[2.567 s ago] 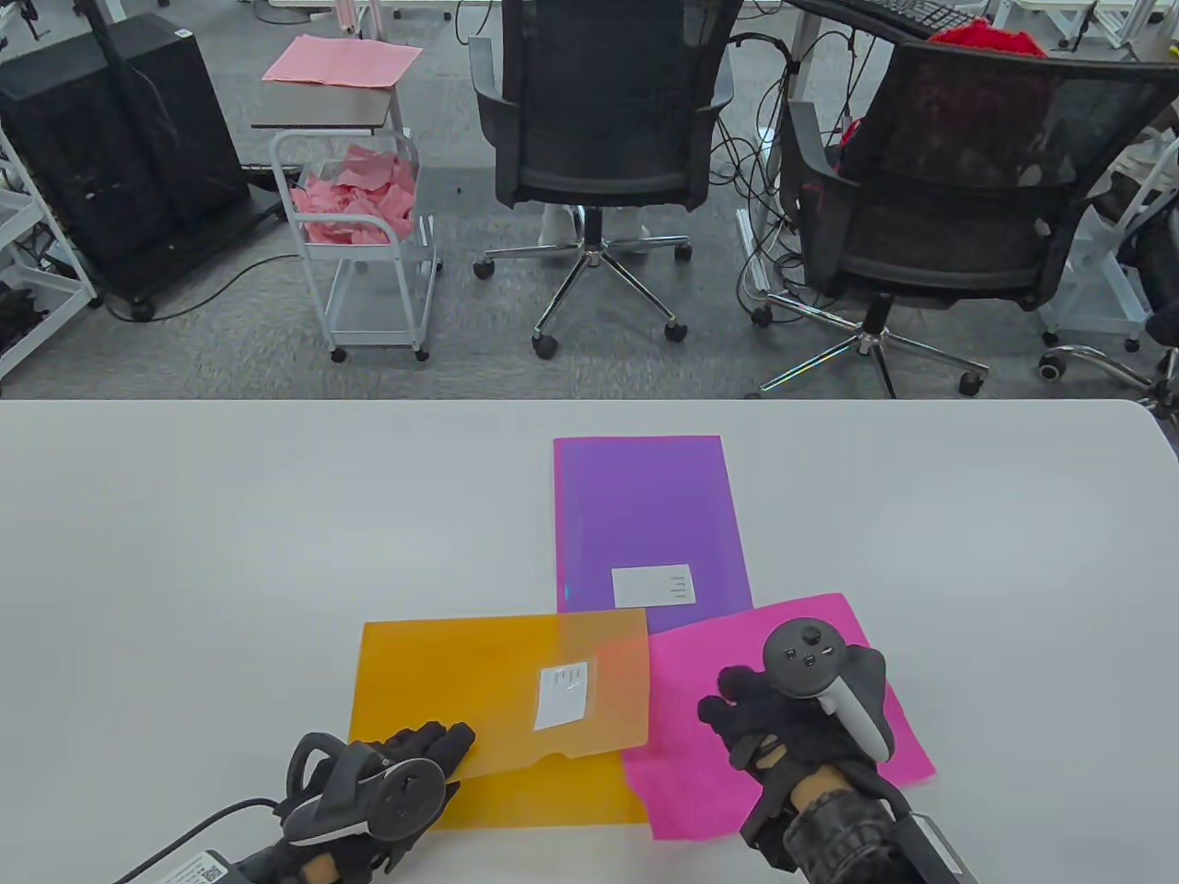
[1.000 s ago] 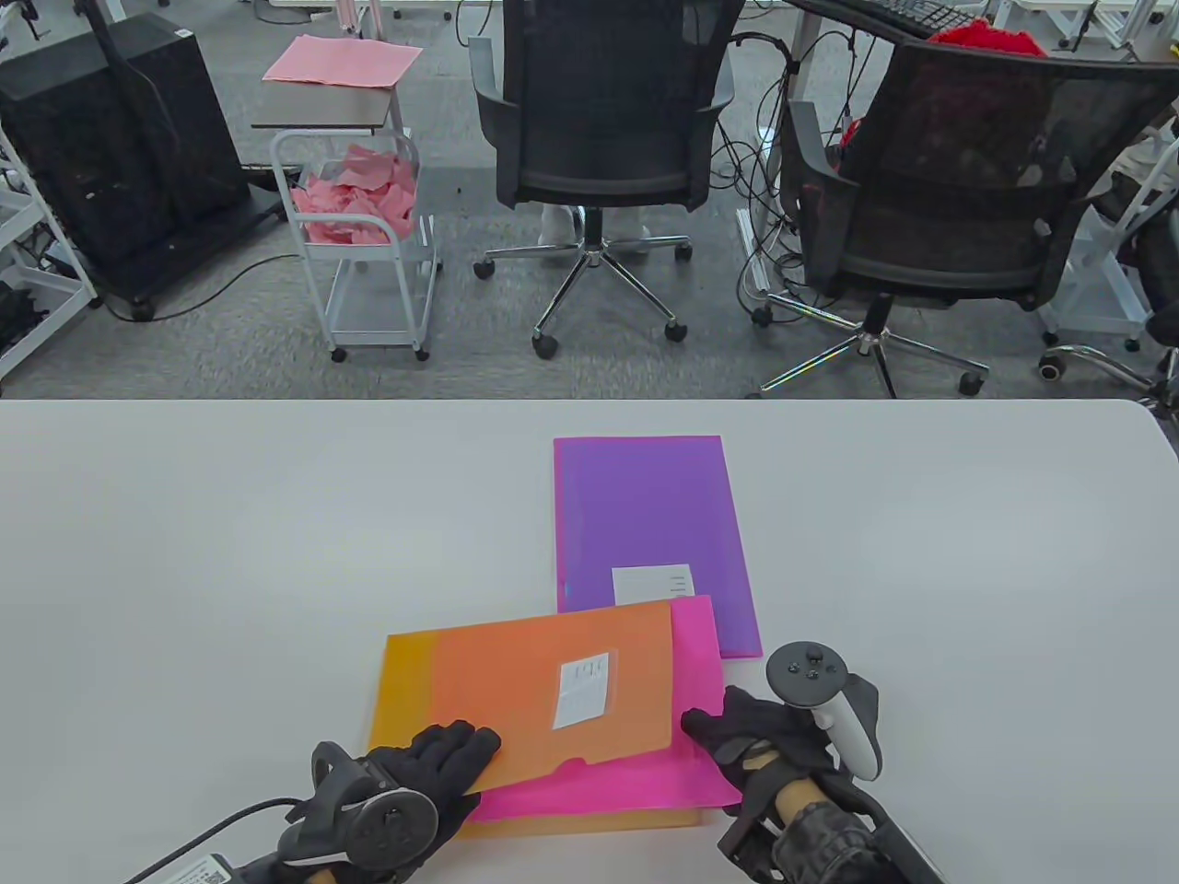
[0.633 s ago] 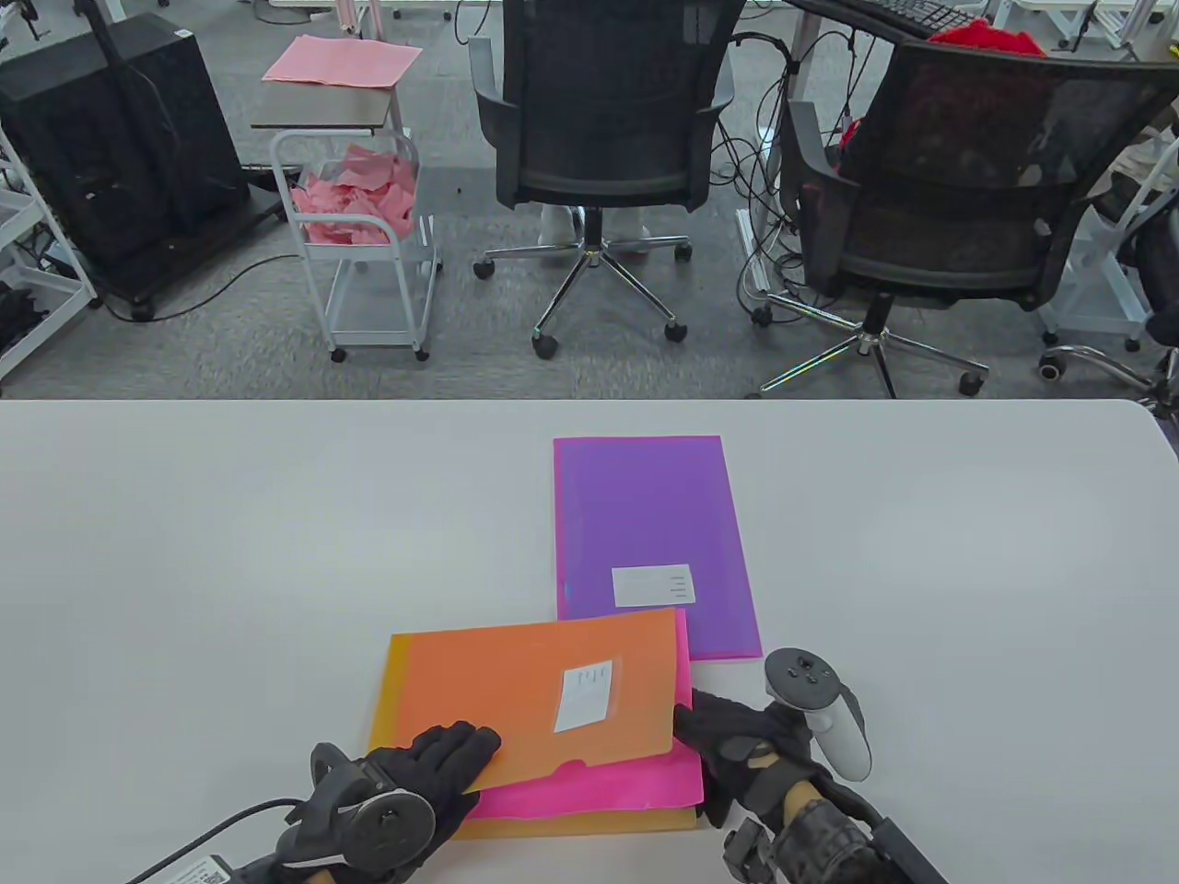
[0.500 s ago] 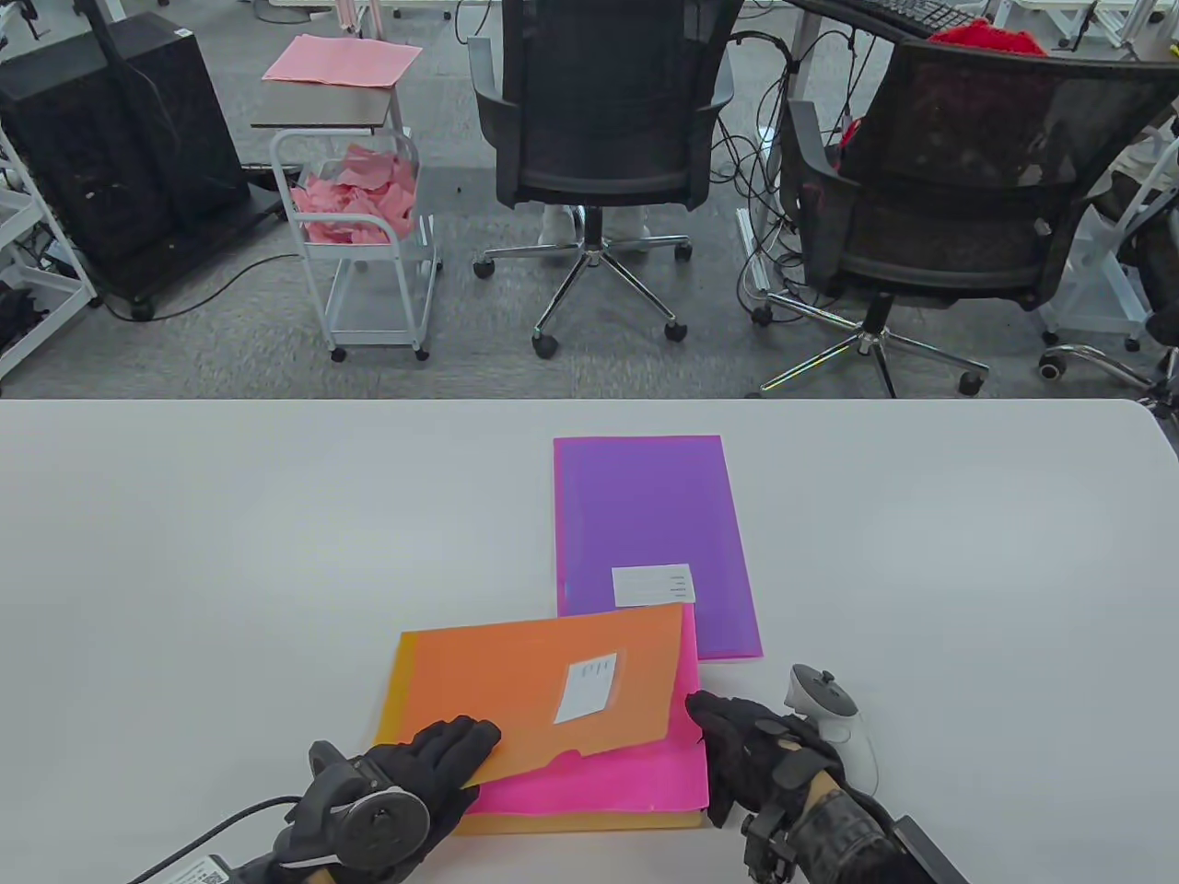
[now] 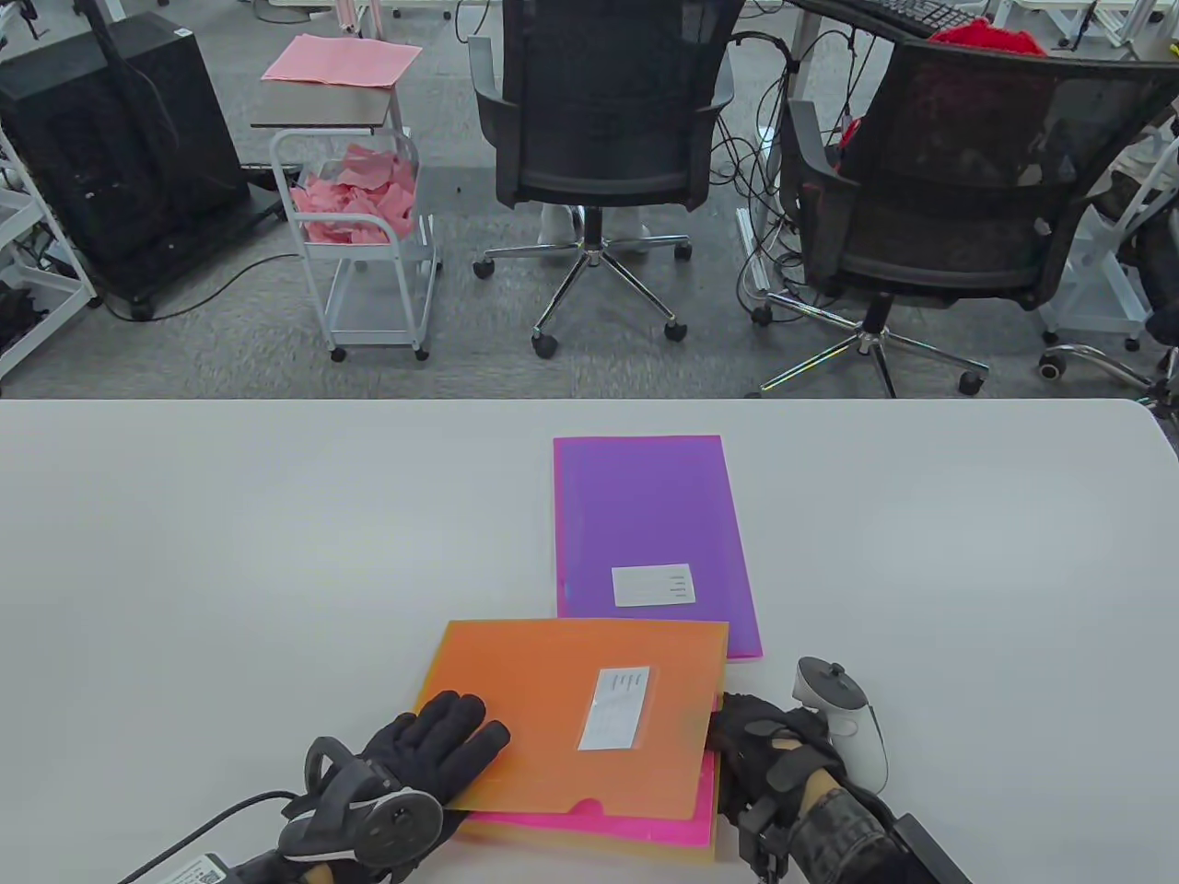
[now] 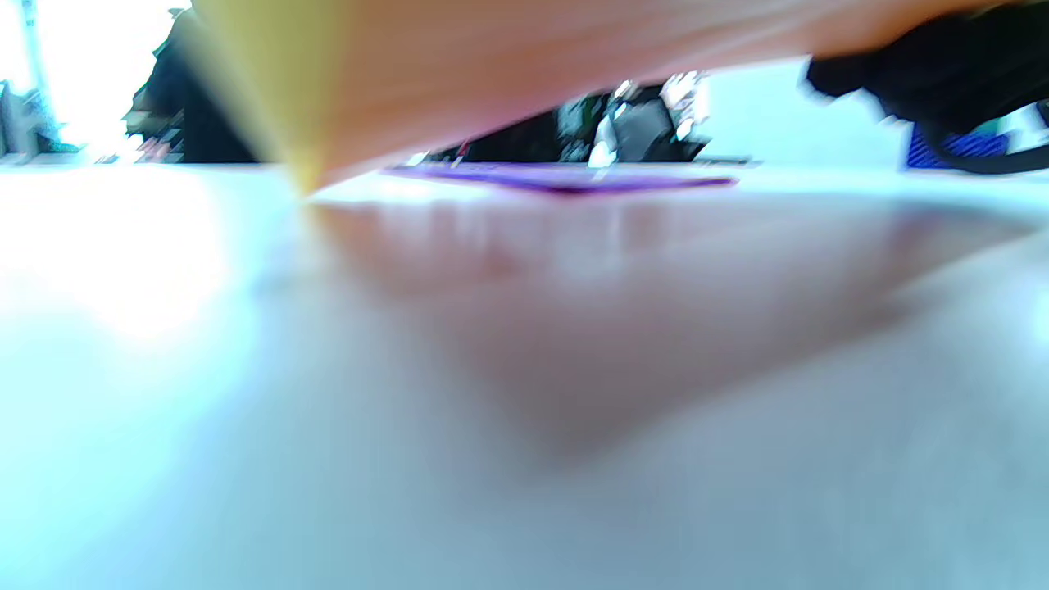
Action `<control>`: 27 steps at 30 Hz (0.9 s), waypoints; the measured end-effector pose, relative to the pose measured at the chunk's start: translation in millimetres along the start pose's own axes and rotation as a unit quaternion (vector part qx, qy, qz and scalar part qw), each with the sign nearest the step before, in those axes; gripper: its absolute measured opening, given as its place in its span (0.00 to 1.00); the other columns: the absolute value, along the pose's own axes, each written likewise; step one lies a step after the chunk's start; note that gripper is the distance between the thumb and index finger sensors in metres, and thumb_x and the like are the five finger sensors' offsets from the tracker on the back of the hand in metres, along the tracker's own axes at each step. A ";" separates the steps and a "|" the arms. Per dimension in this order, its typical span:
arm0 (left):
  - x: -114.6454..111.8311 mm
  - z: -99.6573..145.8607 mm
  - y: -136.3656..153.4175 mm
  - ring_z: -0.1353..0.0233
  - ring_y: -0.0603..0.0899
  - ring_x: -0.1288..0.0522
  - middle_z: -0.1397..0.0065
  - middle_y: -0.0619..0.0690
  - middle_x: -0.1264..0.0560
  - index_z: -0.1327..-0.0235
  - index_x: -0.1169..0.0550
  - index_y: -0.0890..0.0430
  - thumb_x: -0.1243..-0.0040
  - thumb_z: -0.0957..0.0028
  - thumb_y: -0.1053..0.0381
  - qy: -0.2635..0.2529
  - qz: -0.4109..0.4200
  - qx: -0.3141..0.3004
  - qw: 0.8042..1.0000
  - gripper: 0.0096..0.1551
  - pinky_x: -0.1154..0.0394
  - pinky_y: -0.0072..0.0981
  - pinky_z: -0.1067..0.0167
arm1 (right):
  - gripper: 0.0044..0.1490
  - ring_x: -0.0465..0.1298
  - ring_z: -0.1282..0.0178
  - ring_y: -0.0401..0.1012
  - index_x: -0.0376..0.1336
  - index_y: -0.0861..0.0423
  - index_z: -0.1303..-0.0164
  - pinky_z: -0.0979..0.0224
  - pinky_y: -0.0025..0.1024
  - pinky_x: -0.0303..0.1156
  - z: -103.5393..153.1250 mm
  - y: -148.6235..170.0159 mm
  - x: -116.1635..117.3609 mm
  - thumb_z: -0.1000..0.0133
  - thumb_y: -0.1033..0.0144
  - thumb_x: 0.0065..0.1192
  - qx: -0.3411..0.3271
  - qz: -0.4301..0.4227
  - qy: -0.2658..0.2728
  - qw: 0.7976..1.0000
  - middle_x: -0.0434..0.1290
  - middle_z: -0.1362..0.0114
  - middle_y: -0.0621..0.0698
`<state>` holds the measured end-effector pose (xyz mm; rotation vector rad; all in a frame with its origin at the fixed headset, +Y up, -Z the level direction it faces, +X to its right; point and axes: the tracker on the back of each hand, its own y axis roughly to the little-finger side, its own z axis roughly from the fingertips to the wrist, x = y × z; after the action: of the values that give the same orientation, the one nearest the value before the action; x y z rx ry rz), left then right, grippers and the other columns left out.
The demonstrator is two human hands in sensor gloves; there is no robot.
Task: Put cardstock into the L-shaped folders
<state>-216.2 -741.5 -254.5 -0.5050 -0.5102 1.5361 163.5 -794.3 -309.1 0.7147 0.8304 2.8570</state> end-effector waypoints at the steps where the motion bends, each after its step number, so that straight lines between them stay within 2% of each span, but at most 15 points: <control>1: -2.7 -0.9 6.8 0.20 0.70 0.38 0.18 0.58 0.45 0.24 0.49 0.40 0.55 0.52 0.35 0.015 0.021 0.014 1.000 0.41 0.32 0.65 0.33 | 0.27 0.84 0.80 0.40 0.63 0.62 0.52 0.81 0.27 0.81 0.2 -0.5 -1.5 0.51 0.56 0.65 -0.001 -0.002 -0.003 1.000 0.83 0.67 0.56; 3: -6.0 -0.7 15.9 0.19 0.72 0.42 0.17 0.60 0.50 0.24 0.51 0.40 0.56 0.52 0.33 0.043 0.060 0.034 0.997 0.43 0.35 0.67 0.32 | 0.26 0.84 0.81 0.40 0.64 0.61 0.53 0.81 0.27 0.81 0.1 -1.7 -3.7 0.51 0.56 0.65 -0.008 0.000 -0.006 1.000 0.83 0.68 0.56; 5: -6.8 -0.9 23.7 0.19 0.74 0.44 0.17 0.62 0.52 0.23 0.53 0.42 0.56 0.55 0.26 0.058 0.094 0.064 0.992 0.49 0.36 0.68 0.32 | 0.26 0.83 0.82 0.39 0.63 0.62 0.53 0.81 0.27 0.80 0.2 -2.7 -5.7 0.51 0.56 0.65 -0.018 -0.005 -0.009 1.000 0.82 0.69 0.55; 7: -7.1 -1.3 32.0 0.19 0.74 0.46 0.18 0.64 0.55 0.23 0.56 0.43 0.57 0.57 0.23 0.088 0.150 0.082 0.981 0.53 0.37 0.69 0.31 | 0.26 0.82 0.81 0.39 0.63 0.61 0.53 0.81 0.27 0.80 0.5 -4.2 -8.3 0.51 0.55 0.65 -0.032 -0.009 -0.008 0.999 0.82 0.69 0.55; 10: -7.8 -1.2 40.5 0.18 0.73 0.52 0.18 0.64 0.59 0.23 0.58 0.45 0.54 0.58 0.21 0.107 0.237 0.076 0.963 0.57 0.44 0.69 0.28 | 0.26 0.82 0.81 0.39 0.63 0.61 0.53 0.79 0.28 0.80 0.4 -8.1 -10.2 0.51 0.55 0.65 -0.064 -0.021 -0.019 0.998 0.82 0.68 0.55; 14: -4.7 -0.2 45.9 0.18 0.74 0.58 0.21 0.67 0.66 0.25 0.64 0.48 0.48 0.61 0.19 0.122 0.290 0.068 0.947 0.66 0.48 0.69 0.27 | 0.26 0.82 0.80 0.40 0.64 0.60 0.52 0.78 0.29 0.80 -0.1 -13.2 -12.5 0.51 0.55 0.65 -0.100 -0.021 -0.040 0.994 0.81 0.68 0.55; 17: -3.4 1.3 49.1 0.20 0.76 0.62 0.25 0.71 0.71 0.28 0.69 0.47 0.44 0.64 0.18 0.140 0.346 0.059 0.926 0.71 0.50 0.70 0.26 | 0.26 0.82 0.79 0.41 0.64 0.60 0.52 0.78 0.29 0.79 0.2 -13.7 -17.2 0.51 0.55 0.65 -0.119 -0.030 -0.040 0.992 0.81 0.67 0.56; 21: -6.1 2.5 54.5 0.17 0.74 0.50 0.21 0.70 0.61 0.27 0.66 0.48 0.39 0.63 0.22 0.122 0.444 0.063 0.886 0.70 0.45 0.68 0.26 | 0.26 0.82 0.78 0.41 0.64 0.59 0.52 0.77 0.30 0.79 0.9 -12.3 -21.9 0.51 0.55 0.65 -0.120 -0.016 -0.028 0.992 0.81 0.67 0.56; 22: -6.6 3.9 57.8 0.18 0.69 0.40 0.20 0.67 0.56 0.28 0.67 0.49 0.38 0.61 0.26 0.097 0.462 0.087 0.877 0.69 0.41 0.65 0.27 | 0.26 0.82 0.78 0.41 0.64 0.60 0.52 0.77 0.30 0.79 0.5 -11.3 -22.6 0.51 0.55 0.65 -0.120 -0.020 -0.027 0.992 0.81 0.67 0.56; 23: -6.4 4.9 61.7 0.23 0.64 0.27 0.20 0.64 0.46 0.28 0.65 0.51 0.36 0.58 0.30 0.055 0.478 0.115 0.869 0.67 0.32 0.60 0.30 | 0.26 0.82 0.78 0.41 0.64 0.60 0.52 0.77 0.30 0.79 0.7 -11.1 -22.7 0.51 0.55 0.65 -0.117 -0.019 -0.025 0.993 0.81 0.67 0.56; 24: -6.3 5.4 64.2 0.32 0.59 0.19 0.24 0.61 0.38 0.29 0.63 0.55 0.34 0.58 0.35 0.031 0.493 0.134 0.859 0.65 0.26 0.55 0.35 | 0.26 0.82 0.78 0.42 0.64 0.60 0.52 0.77 0.30 0.79 0.8 -11.2 -22.5 0.51 0.55 0.65 -0.115 -0.010 -0.022 0.993 0.81 0.66 0.56; 25: -6.7 6.5 68.6 0.40 0.55 0.14 0.28 0.57 0.32 0.29 0.60 0.57 0.33 0.57 0.40 0.014 0.520 0.161 0.839 0.63 0.21 0.52 0.39 | 0.26 0.82 0.78 0.42 0.64 0.60 0.52 0.76 0.31 0.79 1.0 -11.5 -22.6 0.51 0.55 0.65 -0.110 0.013 -0.013 0.994 0.81 0.66 0.56; 27: -8.4 8.6 73.9 0.52 0.52 0.10 0.35 0.53 0.26 0.28 0.55 0.59 0.33 0.54 0.51 0.016 0.572 0.179 0.801 0.55 0.17 0.49 0.47 | 0.26 0.82 0.77 0.42 0.64 0.60 0.52 0.75 0.31 0.79 0.6 -11.7 -21.4 0.51 0.54 0.65 -0.103 0.036 -0.006 0.994 0.81 0.65 0.56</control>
<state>-280.1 -751.8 -292.0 -0.5635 0.2241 2.7020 182.2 -788.4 -323.7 0.7481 0.5073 2.9396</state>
